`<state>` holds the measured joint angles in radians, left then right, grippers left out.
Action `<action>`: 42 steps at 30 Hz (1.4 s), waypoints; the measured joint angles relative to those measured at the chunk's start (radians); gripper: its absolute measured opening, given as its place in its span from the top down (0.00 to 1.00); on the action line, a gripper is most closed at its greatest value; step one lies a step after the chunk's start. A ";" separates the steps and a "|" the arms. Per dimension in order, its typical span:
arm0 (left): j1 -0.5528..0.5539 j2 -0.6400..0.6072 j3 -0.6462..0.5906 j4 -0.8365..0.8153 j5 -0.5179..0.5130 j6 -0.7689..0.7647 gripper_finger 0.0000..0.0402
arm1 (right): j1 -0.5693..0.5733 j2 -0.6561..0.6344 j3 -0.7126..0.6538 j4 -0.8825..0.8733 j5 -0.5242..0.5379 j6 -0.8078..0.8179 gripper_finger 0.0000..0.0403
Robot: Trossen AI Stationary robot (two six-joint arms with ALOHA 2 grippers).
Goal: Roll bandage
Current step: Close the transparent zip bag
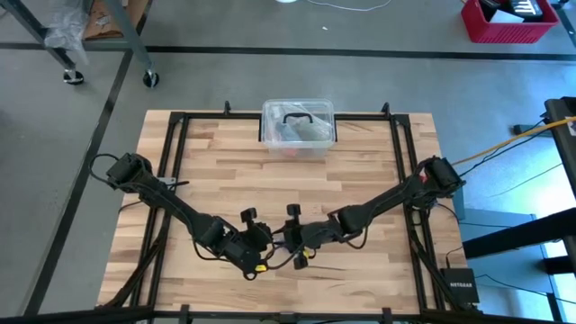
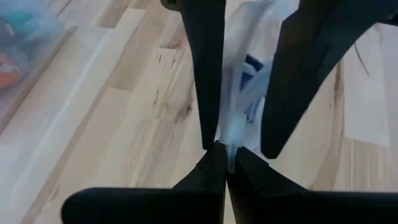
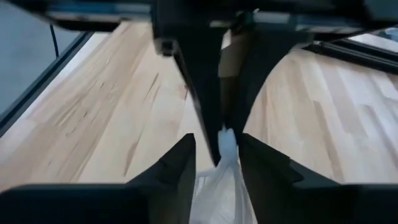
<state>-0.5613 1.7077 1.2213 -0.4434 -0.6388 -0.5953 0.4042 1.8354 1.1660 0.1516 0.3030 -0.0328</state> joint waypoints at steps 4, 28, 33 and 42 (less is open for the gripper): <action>0.000 0.000 0.000 0.007 0.000 0.000 1.00 | 0.000 -0.003 0.000 0.004 0.011 -0.002 0.77; -0.029 0.000 0.000 -0.040 -0.027 -0.004 1.00 | 0.063 -0.092 -0.001 -0.276 0.082 -0.015 0.93; -0.029 0.000 0.000 0.030 -0.031 -0.028 0.99 | 0.061 -0.093 -0.001 -0.269 0.082 0.001 0.91; 0.009 0.012 -0.025 0.174 -0.056 0.004 0.80 | 0.061 -0.093 -0.001 -0.282 0.087 0.001 0.92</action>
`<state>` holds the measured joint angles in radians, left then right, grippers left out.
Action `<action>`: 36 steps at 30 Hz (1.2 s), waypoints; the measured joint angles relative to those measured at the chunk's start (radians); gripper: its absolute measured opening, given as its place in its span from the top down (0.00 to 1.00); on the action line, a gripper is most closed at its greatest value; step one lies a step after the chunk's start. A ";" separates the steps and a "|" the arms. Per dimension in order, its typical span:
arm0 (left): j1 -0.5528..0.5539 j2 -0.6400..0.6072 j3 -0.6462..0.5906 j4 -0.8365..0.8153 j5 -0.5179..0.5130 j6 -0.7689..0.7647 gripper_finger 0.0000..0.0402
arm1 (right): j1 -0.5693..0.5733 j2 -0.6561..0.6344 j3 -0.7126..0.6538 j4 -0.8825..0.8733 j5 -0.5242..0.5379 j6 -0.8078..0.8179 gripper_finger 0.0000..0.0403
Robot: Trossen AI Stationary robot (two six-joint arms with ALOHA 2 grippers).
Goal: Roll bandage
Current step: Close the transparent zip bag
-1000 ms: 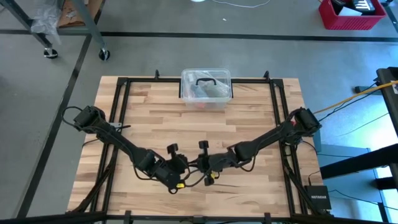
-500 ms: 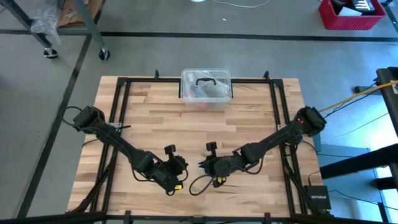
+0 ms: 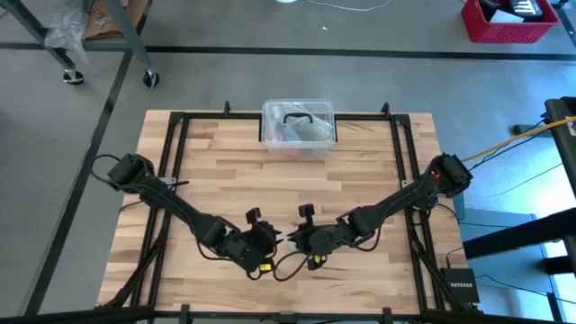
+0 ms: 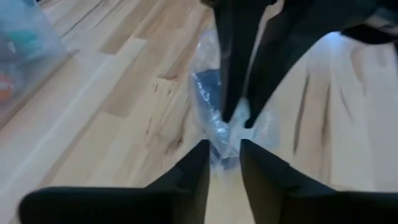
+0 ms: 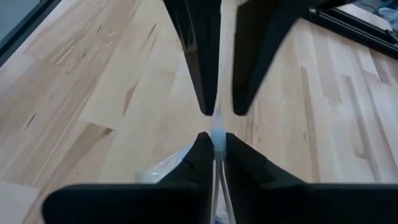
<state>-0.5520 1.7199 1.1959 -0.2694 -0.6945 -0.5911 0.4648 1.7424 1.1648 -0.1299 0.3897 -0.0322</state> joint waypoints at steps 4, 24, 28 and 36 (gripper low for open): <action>0.019 0.003 -0.003 -0.002 0.001 0.027 0.72 | 0.000 0.000 0.000 0.000 -0.001 -0.002 0.91; 0.024 0.003 -0.003 0.053 0.022 0.122 0.94 | -0.001 0.000 0.000 0.000 -0.007 -0.005 0.92; 0.023 0.005 -0.003 0.062 0.023 0.127 0.99 | -0.001 0.000 0.000 0.000 -0.007 -0.002 0.92; 0.024 0.026 -0.003 0.076 -0.008 0.142 1.00 | 0.000 -0.001 0.000 -0.004 0.010 0.001 0.92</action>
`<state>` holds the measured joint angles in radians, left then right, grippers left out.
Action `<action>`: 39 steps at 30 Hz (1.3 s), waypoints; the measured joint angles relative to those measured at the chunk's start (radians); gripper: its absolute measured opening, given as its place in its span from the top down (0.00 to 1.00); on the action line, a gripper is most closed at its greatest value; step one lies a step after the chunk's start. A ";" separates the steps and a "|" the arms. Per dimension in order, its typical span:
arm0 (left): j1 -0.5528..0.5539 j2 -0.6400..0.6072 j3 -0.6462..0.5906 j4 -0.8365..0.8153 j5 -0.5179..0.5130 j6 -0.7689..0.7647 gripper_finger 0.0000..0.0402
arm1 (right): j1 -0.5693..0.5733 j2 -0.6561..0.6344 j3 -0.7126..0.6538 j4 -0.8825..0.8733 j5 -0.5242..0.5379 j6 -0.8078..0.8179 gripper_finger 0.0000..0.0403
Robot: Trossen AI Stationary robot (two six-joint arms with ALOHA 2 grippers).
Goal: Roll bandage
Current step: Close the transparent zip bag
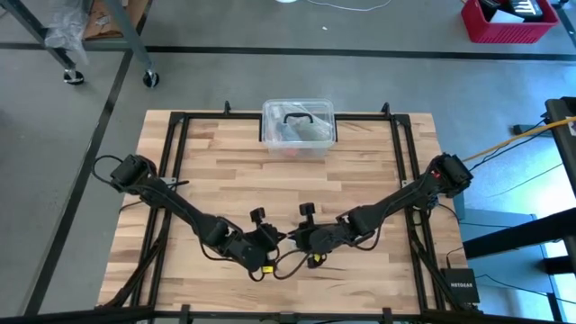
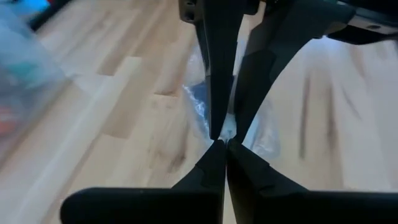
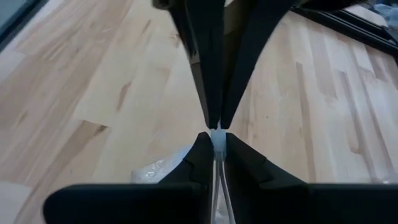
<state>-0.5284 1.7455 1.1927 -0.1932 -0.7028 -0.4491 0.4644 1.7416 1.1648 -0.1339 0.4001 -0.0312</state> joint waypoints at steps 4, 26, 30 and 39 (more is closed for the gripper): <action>-0.004 0.004 0.000 -0.009 -0.094 -0.003 1.00 | -0.001 0.000 0.000 0.000 0.028 0.032 0.92; -0.025 0.003 -0.001 -0.272 -0.261 -0.201 1.00 | 0.000 0.000 0.002 -0.145 0.055 0.106 0.92; -0.033 -0.001 -0.001 -0.272 -0.254 -0.199 1.00 | 0.003 0.000 0.002 -0.154 0.053 0.105 0.92; -0.055 -0.011 0.035 -0.236 -0.184 -0.204 0.97 | 0.001 0.000 0.016 -0.164 0.053 0.098 0.92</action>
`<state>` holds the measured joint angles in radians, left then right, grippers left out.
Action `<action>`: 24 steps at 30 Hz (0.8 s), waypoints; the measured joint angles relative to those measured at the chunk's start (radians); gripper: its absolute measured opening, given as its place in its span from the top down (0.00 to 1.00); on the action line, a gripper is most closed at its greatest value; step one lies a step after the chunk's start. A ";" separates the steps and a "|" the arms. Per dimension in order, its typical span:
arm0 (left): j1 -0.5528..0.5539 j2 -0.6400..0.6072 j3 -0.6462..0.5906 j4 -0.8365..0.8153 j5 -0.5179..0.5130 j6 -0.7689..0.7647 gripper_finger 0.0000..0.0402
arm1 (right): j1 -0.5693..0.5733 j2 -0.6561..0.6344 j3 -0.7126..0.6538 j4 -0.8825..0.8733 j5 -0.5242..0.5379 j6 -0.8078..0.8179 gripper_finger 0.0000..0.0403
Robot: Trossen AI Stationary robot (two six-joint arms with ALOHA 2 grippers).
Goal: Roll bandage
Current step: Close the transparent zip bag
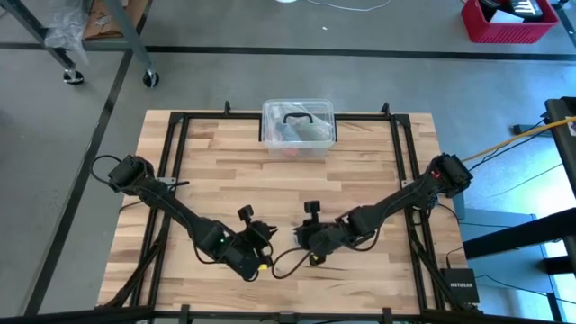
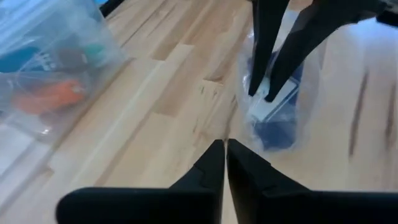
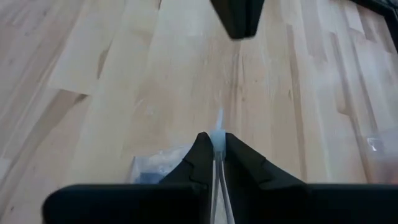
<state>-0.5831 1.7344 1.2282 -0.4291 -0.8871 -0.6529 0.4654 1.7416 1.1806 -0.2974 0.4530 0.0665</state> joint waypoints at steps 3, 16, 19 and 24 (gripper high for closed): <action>0.001 0.000 0.002 0.014 0.019 -0.002 0.91 | 0.007 0.000 0.009 0.000 0.000 -0.011 0.92; 0.106 -0.015 0.017 0.071 0.368 0.061 0.65 | 0.007 0.000 0.019 -0.035 0.000 -0.020 0.92; 0.119 -0.008 0.017 0.086 0.335 0.101 0.66 | 0.007 0.000 0.019 -0.031 -0.001 -0.020 0.92; 0.120 0.022 0.016 0.158 0.334 0.209 0.68 | 0.006 0.000 0.019 -0.007 -0.015 -0.019 0.92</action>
<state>-0.4627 1.7560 1.2446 -0.2710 -0.5536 -0.4442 0.4717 1.7416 1.1995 -0.3041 0.4378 0.0471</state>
